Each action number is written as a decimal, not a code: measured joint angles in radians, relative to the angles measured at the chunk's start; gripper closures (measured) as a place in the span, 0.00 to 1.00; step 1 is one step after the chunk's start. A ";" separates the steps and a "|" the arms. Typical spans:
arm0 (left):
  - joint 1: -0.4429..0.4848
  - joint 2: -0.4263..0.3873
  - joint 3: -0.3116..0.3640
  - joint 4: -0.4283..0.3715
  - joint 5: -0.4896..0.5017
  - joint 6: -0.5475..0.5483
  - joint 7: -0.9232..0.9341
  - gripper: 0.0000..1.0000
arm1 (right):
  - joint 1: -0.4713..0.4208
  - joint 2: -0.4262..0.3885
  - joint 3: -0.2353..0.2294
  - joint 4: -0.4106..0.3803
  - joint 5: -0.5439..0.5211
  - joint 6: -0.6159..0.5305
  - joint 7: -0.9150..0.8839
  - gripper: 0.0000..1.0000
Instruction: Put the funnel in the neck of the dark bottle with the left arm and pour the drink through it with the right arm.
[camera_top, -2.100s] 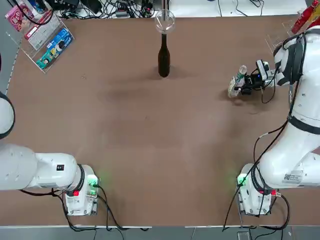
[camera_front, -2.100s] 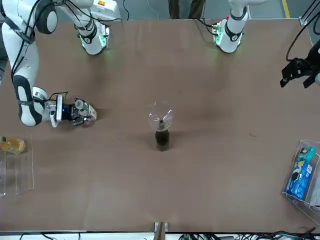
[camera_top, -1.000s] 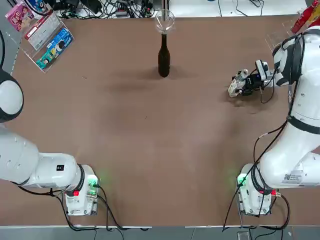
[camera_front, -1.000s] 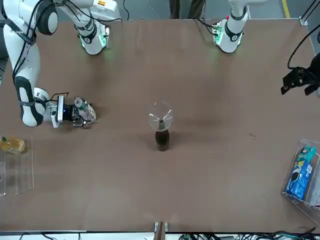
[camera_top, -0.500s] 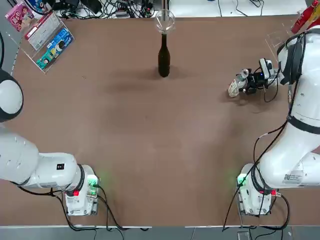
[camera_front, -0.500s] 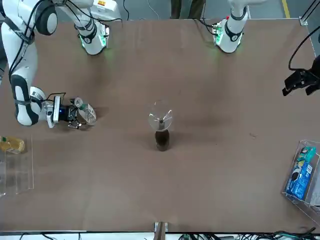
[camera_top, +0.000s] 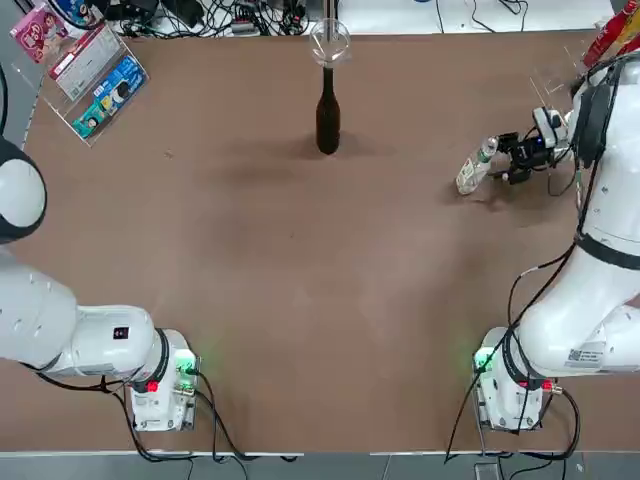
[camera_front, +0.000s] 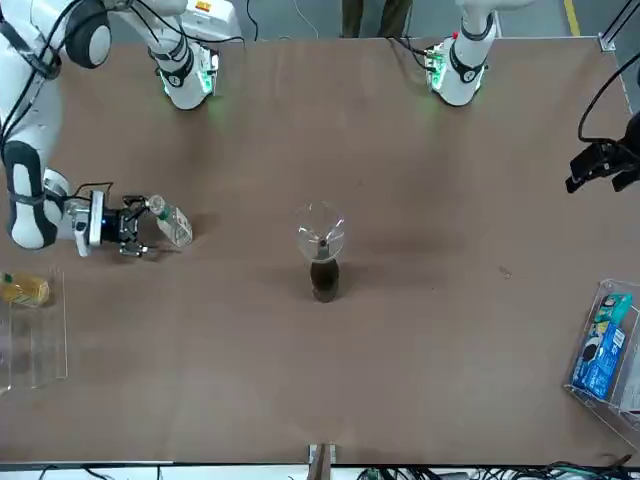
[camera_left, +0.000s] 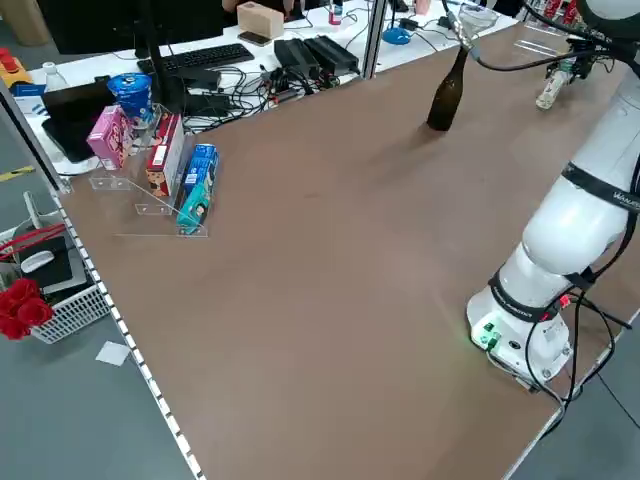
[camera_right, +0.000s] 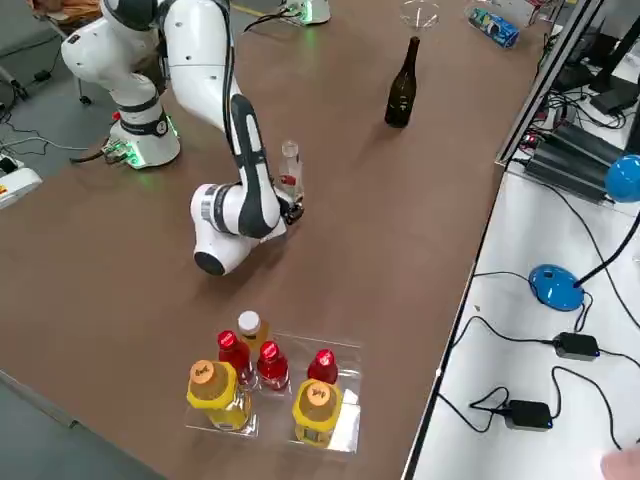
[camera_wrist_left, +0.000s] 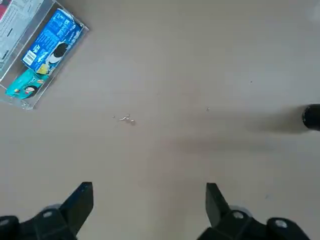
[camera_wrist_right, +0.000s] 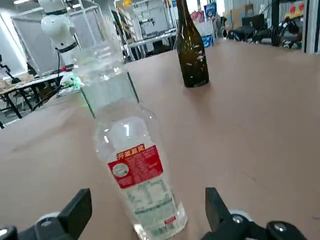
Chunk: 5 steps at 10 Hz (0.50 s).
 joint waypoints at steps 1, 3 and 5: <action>-0.002 0.002 -0.001 0.000 0.000 0.001 0.001 0.01 | 0.001 -0.021 -0.014 0.019 -0.036 0.000 0.067 0.00; -0.004 0.008 -0.005 0.000 0.000 0.006 0.001 0.01 | 0.003 -0.092 -0.038 0.064 -0.119 0.007 0.228 0.00; -0.001 0.013 -0.005 0.000 0.000 0.008 0.001 0.01 | 0.009 -0.180 -0.044 0.102 -0.213 0.033 0.439 0.00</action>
